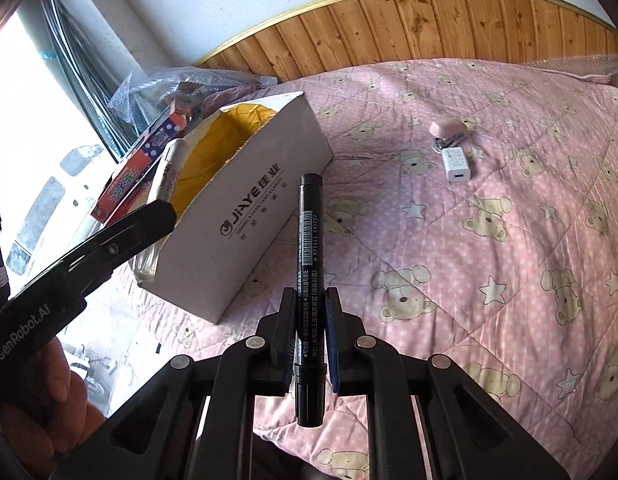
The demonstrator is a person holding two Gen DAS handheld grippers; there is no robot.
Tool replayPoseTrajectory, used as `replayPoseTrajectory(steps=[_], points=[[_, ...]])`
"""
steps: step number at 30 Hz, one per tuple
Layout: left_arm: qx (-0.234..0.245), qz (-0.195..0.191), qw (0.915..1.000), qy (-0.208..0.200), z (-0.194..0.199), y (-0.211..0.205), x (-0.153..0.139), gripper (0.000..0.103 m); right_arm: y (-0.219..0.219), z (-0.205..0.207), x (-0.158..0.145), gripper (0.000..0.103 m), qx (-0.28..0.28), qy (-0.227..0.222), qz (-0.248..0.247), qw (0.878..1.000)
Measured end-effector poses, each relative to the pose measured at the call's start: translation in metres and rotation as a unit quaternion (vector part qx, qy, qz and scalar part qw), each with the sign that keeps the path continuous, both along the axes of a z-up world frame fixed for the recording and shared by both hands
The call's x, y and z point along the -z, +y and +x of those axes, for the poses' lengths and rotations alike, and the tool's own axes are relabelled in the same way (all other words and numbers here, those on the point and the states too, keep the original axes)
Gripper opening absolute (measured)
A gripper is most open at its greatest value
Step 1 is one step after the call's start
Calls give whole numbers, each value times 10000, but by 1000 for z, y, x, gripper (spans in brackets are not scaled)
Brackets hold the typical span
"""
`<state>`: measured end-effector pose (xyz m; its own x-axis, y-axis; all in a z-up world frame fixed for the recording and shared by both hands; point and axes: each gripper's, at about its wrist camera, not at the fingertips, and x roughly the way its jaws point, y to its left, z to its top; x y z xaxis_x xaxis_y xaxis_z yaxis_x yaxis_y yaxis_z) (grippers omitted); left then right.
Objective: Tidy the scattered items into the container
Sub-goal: 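Lift the lighter and marker with both tools and carry them over the cardboard box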
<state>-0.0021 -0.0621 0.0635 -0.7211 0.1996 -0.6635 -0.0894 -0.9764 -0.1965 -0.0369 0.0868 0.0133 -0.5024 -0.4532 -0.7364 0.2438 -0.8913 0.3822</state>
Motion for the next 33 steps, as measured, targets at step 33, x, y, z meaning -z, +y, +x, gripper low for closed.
replayPoseTrajectory(steps=[33], points=[[-541,225,9976,361,-26,-101,-37,18,-100,-48,-60,14,-957,449,220,9941]])
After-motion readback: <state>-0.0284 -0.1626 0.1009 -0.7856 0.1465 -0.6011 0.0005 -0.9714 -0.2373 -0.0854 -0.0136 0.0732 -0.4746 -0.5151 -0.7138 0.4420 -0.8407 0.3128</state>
